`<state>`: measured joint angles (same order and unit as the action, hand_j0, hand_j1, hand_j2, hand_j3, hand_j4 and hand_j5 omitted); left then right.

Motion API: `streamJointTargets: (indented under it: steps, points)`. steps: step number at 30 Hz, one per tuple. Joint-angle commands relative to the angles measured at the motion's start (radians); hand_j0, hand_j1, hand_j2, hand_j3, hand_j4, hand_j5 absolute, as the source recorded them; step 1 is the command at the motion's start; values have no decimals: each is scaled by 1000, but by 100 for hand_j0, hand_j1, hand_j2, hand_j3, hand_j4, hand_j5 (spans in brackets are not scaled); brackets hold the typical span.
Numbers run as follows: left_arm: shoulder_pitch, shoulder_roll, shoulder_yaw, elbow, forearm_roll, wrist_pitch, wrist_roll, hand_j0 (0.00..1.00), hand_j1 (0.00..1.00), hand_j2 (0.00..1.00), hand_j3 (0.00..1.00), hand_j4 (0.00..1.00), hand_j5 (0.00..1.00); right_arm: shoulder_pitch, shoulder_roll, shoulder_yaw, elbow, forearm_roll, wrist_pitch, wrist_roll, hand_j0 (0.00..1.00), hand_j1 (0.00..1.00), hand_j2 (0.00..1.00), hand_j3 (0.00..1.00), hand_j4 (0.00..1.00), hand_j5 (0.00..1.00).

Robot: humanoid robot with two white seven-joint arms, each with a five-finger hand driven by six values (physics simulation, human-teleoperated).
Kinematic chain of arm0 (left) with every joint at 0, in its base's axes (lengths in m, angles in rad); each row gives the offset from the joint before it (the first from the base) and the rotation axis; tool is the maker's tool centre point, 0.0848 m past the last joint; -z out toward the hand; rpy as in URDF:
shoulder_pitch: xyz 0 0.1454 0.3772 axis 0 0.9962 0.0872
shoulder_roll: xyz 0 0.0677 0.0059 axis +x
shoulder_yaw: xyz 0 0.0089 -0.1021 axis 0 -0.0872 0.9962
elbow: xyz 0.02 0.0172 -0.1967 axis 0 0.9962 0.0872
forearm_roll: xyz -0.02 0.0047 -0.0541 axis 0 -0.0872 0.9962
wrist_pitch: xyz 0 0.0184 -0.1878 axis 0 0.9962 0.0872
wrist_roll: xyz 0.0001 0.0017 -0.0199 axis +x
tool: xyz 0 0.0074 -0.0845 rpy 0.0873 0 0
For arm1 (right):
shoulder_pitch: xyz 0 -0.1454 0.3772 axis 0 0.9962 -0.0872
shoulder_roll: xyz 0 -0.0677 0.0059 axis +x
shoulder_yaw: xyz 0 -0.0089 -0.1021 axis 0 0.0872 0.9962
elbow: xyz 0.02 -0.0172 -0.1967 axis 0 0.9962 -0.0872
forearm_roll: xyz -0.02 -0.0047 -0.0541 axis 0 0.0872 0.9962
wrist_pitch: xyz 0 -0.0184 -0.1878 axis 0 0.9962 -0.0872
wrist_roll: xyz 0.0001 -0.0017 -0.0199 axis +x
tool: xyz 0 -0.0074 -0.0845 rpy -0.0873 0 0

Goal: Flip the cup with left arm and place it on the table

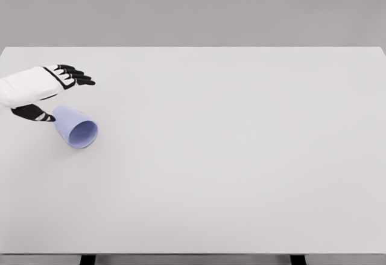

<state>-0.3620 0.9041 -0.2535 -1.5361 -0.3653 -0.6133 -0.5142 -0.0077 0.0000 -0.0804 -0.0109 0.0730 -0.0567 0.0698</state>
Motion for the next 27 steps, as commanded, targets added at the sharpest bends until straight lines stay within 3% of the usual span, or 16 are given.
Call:
streamJointTargets:
  steps: [1,7,9,12,14,16,18,20,21,27]
  points:
    - [0,-4,-6,-1,3,2,-1,100,100,100,100,100,100,0,0,-1,-1,-1,-2,1,100,100,100,100,100,100]
    - [-5,-1,-10,39,-7,2,-3,100,100,100,100,100,100,0,0,2,3,-1,0,-1,100,100,100,100,100,100]
    - [-5,1,-10,37,-59,2,-4,100,100,100,100,100,100,0,0,2,5,1,0,-1,100,100,100,100,100,100]
    - [-32,56,-19,50,-76,2,2,100,100,100,100,100,100,0,0,2,5,-1,0,1,100,100,100,100,100,100]
    - [-112,122,-136,90,-34,2,8,100,100,100,100,100,100,0,0,2,3,1,0,1,100,100,100,100,100,100]
    - [-143,150,-268,85,-23,2,8,100,100,100,100,100,100,0,0,2,5,1,0,1,100,100,100,100,100,100]
    - [-146,213,-280,83,-23,2,6,100,100,100,100,100,100,0,0,2,5,-1,0,1,100,100,100,100,100,100]
    - [-146,214,-286,67,-18,2,8,100,100,100,100,100,100,0,0,2,5,1,0,1,100,100,100,100,100,100]
    - [-146,223,-294,5,0,2,8,100,100,100,100,100,100,0,0,2,5,-1,0,1,100,100,100,100,100,100]
    - [-152,211,-302,-1,52,2,10,100,100,100,100,100,100,0,0,2,5,1,0,1,100,100,100,100,100,100]
